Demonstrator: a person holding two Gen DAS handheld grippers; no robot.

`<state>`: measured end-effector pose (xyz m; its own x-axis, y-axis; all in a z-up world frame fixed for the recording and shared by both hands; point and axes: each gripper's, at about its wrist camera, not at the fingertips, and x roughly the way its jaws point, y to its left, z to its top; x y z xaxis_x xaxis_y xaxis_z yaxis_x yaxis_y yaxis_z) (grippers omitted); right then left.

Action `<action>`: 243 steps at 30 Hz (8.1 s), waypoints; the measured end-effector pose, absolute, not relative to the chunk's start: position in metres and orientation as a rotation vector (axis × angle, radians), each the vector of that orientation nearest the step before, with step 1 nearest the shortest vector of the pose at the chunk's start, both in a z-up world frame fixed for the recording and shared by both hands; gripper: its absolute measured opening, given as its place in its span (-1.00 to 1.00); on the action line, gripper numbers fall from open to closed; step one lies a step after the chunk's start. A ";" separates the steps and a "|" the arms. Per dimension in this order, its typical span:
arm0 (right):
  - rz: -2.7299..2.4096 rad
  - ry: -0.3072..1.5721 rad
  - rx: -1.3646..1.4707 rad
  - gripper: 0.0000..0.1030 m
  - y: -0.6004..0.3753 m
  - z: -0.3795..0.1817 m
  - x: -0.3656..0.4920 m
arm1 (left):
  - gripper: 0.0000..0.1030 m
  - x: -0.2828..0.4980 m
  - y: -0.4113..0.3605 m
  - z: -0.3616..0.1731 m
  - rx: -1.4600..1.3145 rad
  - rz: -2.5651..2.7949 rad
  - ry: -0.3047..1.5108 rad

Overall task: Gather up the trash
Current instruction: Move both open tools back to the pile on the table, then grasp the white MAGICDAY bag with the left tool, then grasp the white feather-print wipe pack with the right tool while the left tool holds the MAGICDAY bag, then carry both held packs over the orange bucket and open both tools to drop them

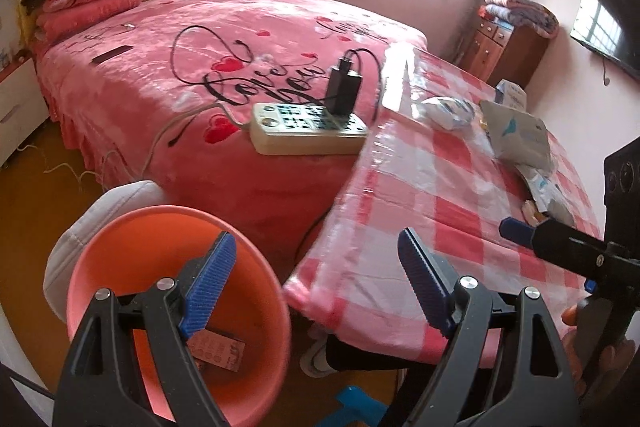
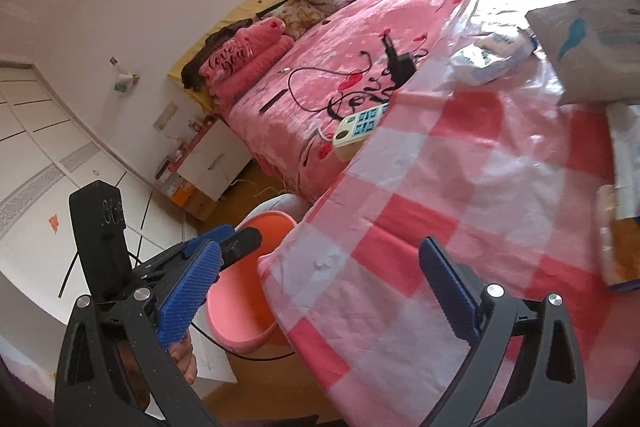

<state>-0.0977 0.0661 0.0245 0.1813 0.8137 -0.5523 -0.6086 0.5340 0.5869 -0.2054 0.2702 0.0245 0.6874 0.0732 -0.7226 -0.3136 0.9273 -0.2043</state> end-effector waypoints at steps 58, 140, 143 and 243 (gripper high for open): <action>0.592 0.789 0.653 0.89 -0.116 0.014 -0.050 | 0.63 -0.083 0.136 0.069 0.023 -0.074 0.757; 0.274 1.083 0.434 0.86 -0.073 0.041 0.048 | 0.28 -0.055 0.089 0.014 -0.204 -0.332 0.895; 0.235 1.090 0.369 0.88 -0.060 0.041 0.058 | 0.27 -0.059 0.095 0.013 -0.242 -0.333 0.889; 1.069 0.890 -0.116 -0.66 0.175 0.084 -0.156 | 0.28 -0.283 0.333 0.036 -0.554 0.246 0.658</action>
<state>-0.1562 0.1749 0.0836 0.1793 0.7104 -0.6806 -0.7980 0.5097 0.3217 -0.2827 0.3333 0.0358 0.7690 0.0443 -0.6377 -0.3852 0.8283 -0.4069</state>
